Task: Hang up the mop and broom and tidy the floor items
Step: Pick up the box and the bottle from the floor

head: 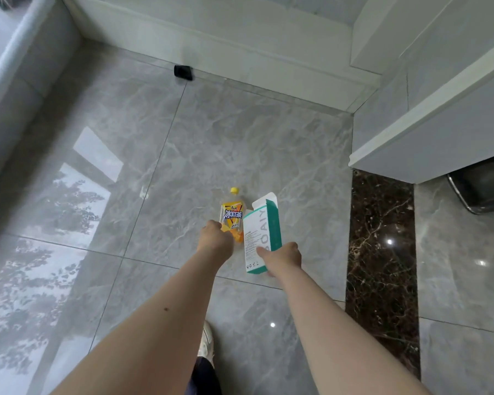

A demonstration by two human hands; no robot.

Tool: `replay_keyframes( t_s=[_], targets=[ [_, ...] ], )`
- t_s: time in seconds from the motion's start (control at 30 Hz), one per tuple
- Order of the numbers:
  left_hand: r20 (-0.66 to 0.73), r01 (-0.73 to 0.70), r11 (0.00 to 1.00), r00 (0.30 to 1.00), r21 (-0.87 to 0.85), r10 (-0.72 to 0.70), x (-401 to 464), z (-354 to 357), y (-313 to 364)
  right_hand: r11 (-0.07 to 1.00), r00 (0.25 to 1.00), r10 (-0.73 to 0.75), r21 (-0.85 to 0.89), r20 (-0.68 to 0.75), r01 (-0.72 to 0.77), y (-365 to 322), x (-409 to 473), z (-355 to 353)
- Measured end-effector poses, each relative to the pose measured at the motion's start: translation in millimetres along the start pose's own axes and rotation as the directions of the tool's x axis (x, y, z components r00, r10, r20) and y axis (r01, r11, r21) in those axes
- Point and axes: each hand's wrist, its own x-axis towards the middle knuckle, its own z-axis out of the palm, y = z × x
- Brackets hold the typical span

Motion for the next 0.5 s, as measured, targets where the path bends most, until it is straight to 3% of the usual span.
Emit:
replay_keyframes(
  t_s=[0.5],
  targets=[
    [0.007,0.111,0.989,0.994,0.098,-0.113,104,44,-21,0.994,0.994,0.110,0.019,-0.013,-0.110,-10,110,44]
  ],
)
